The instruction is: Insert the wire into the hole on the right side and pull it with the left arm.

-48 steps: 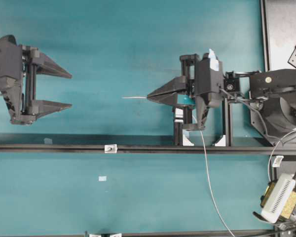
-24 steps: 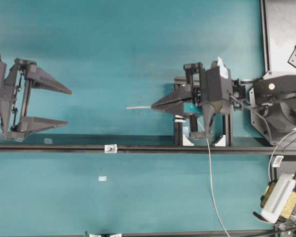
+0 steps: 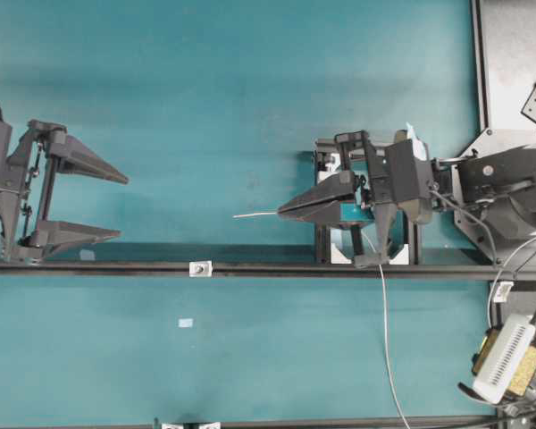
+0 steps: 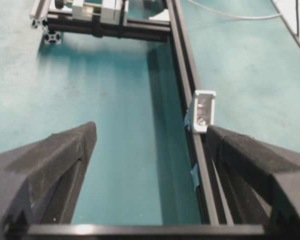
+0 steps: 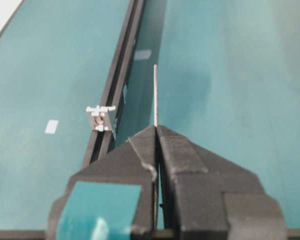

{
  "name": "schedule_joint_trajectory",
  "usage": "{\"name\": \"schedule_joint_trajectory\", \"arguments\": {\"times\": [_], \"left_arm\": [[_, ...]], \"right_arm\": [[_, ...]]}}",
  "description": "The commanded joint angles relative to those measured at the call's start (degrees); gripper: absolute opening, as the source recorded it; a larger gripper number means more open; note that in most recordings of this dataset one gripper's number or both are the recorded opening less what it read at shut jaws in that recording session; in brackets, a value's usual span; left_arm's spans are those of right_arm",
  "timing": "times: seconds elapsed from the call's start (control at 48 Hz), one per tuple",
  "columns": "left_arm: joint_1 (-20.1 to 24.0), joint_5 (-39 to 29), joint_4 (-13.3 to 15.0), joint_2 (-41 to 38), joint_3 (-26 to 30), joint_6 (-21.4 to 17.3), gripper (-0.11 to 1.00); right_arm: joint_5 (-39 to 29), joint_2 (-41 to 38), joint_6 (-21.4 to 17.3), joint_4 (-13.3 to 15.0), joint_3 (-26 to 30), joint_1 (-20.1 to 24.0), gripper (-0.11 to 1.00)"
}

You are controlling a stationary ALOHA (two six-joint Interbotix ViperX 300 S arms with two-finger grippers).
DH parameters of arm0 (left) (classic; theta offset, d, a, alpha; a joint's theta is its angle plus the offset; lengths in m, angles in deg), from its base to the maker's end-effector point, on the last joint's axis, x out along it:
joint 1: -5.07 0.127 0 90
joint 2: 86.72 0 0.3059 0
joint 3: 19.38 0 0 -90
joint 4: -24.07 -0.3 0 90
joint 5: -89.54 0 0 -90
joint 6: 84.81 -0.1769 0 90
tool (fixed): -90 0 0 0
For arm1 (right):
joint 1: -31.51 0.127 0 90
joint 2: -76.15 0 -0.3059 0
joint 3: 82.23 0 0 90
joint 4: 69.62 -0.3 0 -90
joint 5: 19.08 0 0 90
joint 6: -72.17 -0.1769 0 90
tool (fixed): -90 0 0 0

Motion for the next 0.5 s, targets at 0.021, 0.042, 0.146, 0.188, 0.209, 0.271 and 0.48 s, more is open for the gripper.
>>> {"name": "schedule_joint_trajectory", "arguments": {"times": [0.021, 0.042, 0.146, 0.188, 0.209, 0.271, 0.48], "left_arm": [[-0.5, 4.4, 0.2, -1.1, -0.3, 0.1, 0.77], [-0.5, 4.8, 0.2, -1.4, -0.4, 0.2, 0.77], [-0.9, 6.5, 0.5, -3.0, -0.2, 0.2, 0.77], [-1.2, 6.9, 0.7, -3.6, 0.1, 0.3, 0.77], [-1.3, 7.1, 0.8, -4.0, 0.2, 0.2, 0.77], [-1.9, 7.6, 0.7, -4.9, 0.7, 0.3, 0.77], [-3.8, 10.1, 0.8, -7.5, 1.8, 0.3, 0.77]], "right_arm": [[1.7, -1.6, 0.4, -1.7, 0.8, 1.2, 0.02], [1.9, -2.0, 0.5, -2.2, 0.9, 1.5, 0.02], [4.0, -4.0, 2.5, -6.5, 1.1, 3.9, 0.02], [4.9, -4.7, 4.0, -8.6, 1.1, 5.1, 0.02], [5.4, -5.0, 4.8, -9.7, 1.2, 5.8, 0.02], [6.9, -5.9, 7.8, -13.6, 1.3, 8.1, 0.02], [10.5, -8.2, 19.6, -29.0, 2.9, 17.0, 0.02]]}}
